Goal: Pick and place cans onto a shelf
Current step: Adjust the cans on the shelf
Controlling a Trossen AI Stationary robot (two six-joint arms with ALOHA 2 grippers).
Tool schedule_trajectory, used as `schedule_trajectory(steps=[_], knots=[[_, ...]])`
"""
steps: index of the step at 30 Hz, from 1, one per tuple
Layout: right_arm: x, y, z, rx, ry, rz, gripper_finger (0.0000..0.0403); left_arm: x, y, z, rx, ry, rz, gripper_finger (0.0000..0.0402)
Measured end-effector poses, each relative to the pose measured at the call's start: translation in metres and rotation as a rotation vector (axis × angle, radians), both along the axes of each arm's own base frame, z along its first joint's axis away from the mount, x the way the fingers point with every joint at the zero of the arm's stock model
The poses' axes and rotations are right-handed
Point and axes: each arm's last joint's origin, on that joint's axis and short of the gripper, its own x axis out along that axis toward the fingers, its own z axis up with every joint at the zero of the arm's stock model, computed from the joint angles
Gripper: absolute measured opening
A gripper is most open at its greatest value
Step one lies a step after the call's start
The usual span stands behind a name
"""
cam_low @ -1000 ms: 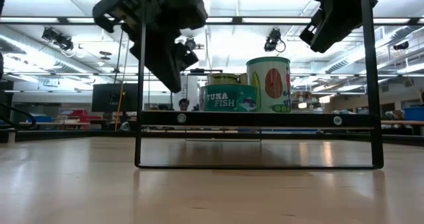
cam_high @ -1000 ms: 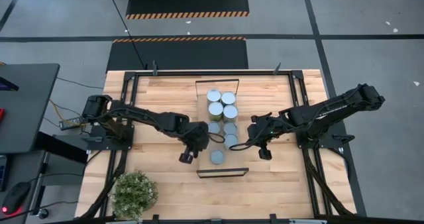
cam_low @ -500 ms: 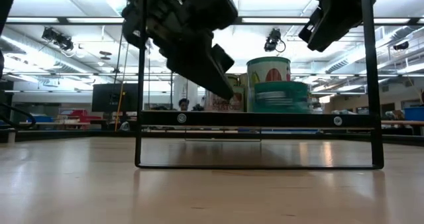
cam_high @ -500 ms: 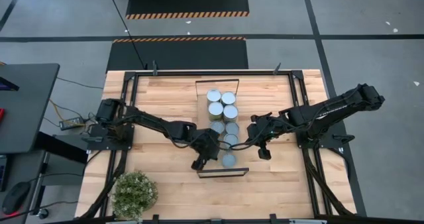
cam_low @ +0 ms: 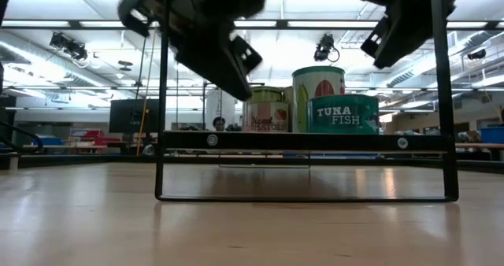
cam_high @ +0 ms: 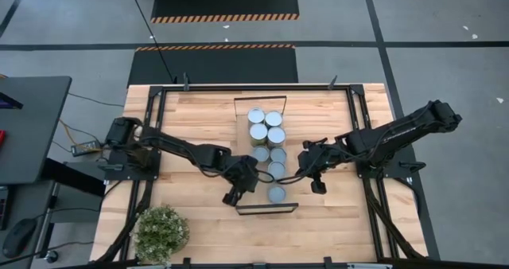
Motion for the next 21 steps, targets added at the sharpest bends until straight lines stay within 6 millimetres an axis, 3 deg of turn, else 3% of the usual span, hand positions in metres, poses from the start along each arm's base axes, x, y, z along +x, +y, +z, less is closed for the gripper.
schedule_trajectory(steps=[5, 10, 21], knots=[[-0.002, -0.008, -0.028, -0.076, -0.06, -0.102, 0.0005, -0.013, 0.003, 0.017, 0.105, 0.013, 0.074, 0.0007], [-0.005, -0.026, -0.048, -0.14, -0.078, -0.237, 0.0005, -0.016, 0.005, 0.019, 0.12, 0.024, 0.119, 0.0007], [0.007, -0.05, -0.056, -0.113, -0.2, -0.231, 0.0005, -0.012, 0.005, 0.021, 0.093, -0.008, 0.146, 0.0007]])
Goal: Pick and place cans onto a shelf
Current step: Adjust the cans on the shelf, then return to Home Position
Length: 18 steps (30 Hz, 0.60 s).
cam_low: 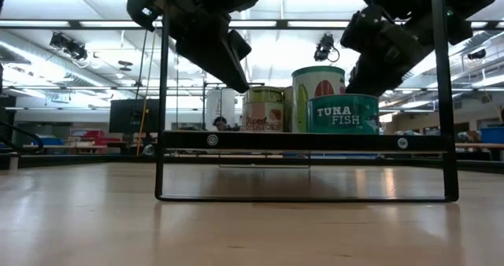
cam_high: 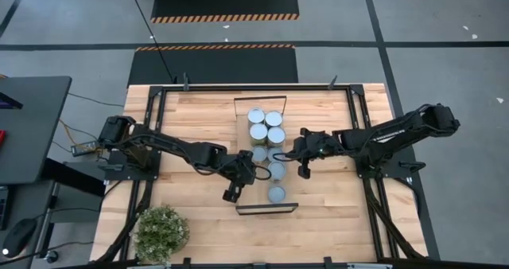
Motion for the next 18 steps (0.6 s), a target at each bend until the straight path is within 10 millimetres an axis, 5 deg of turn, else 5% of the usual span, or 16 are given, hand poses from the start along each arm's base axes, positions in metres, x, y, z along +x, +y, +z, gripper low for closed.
schedule_trajectory(steps=[10, 18], knots=[[-0.015, -0.002, 0.008, 0.019, 0.033, 0.002, 0.0004, -0.013, 0.011, -0.001, 0.015, 0.064, 0.018, 0.0003], [-0.035, -0.005, 0.002, 0.02, -0.106, -0.014, 0.0001, -0.056, 0.036, 0.007, -0.04, -0.13, 0.175, 0.0001]])
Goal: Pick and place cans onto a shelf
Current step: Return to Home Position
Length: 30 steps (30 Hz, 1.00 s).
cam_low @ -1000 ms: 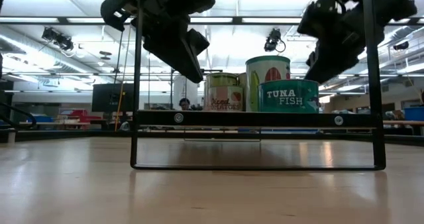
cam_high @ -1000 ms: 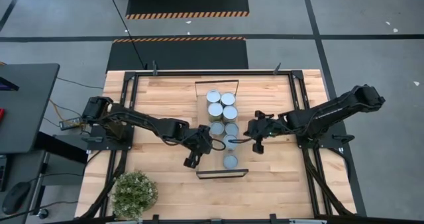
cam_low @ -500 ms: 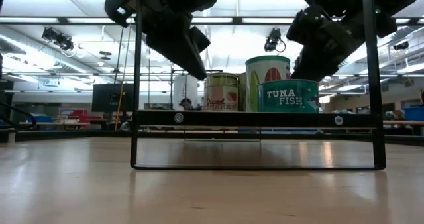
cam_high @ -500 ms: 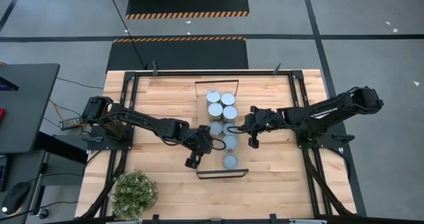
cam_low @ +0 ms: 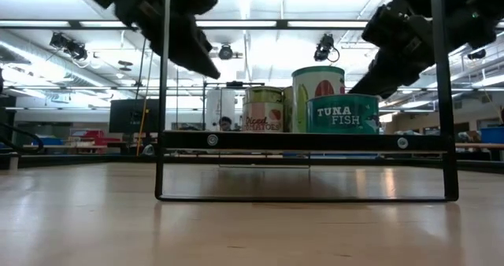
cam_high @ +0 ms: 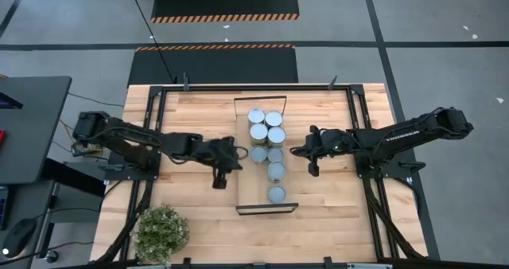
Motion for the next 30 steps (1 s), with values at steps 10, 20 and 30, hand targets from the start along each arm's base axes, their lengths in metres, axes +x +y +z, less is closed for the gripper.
schedule_trajectory(steps=[10, 20, 30], knots=[[-0.024, -0.016, 0.002, -0.019, -0.242, -0.058, 0.0, -0.054, 0.028, 0.004, -0.017, -0.308, 0.169, 0.0001], [-0.053, -0.037, 0.016, -0.034, -0.396, -0.115, 0.0001, -0.103, 0.036, -0.01, -0.004, -0.502, 0.281, 0.0], [-0.078, -0.046, 0.015, -0.074, -0.513, -0.204, 0.0002, -0.141, 0.038, -0.03, -0.029, -0.639, 0.348, 0.0]])
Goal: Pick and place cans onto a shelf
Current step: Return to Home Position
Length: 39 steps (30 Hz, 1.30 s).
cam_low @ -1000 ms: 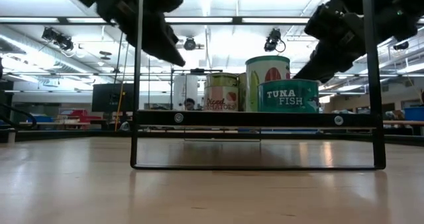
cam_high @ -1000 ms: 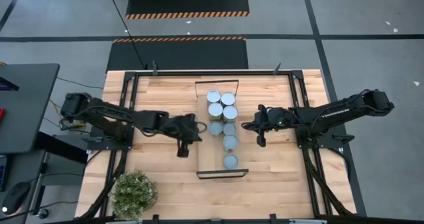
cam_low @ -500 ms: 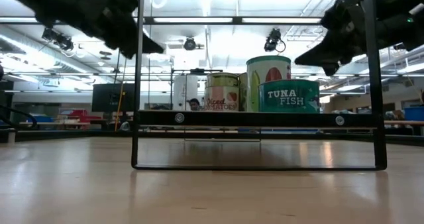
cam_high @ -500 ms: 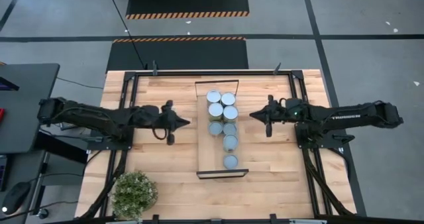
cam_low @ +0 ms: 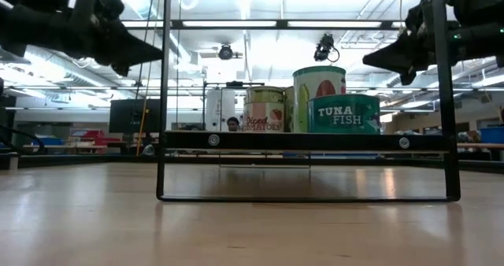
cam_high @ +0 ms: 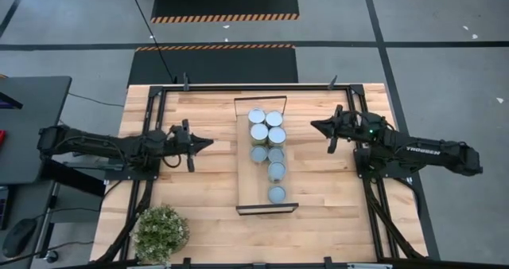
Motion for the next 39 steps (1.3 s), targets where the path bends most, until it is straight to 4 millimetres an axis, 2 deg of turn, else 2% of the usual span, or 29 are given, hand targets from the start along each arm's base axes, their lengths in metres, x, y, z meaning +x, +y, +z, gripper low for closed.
schedule_trajectory(steps=[9, 20, 30, 33, 39], knots=[[-0.012, 0.001, -0.004, 0.001, -0.07, -0.011, 0.0003, -0.017, 0.0, -0.004, -0.012, -0.055, 0.021, 0.0], [-0.023, -0.002, -0.026, 0.021, -0.118, -0.071, 0.0003, -0.034, 0.001, -0.023, -0.012, -0.111, 0.046, 0.0], [-0.029, -0.005, -0.023, 0.011, -0.153, -0.139, 0.0003, -0.04, -0.001, -0.02, -0.025, -0.144, 0.022, 0.0], [-0.029, -0.007, -0.023, 0.057, -0.172, -0.183, 0.0007, -0.04, -0.001, -0.02, -0.026, -0.148, 0.021, 0.0001], [-0.029, -0.007, -0.023, 0.07, -0.178, -0.194, 0.0023, -0.04, -0.001, -0.019, -0.078, -0.169, 0.023, 0.0024]])
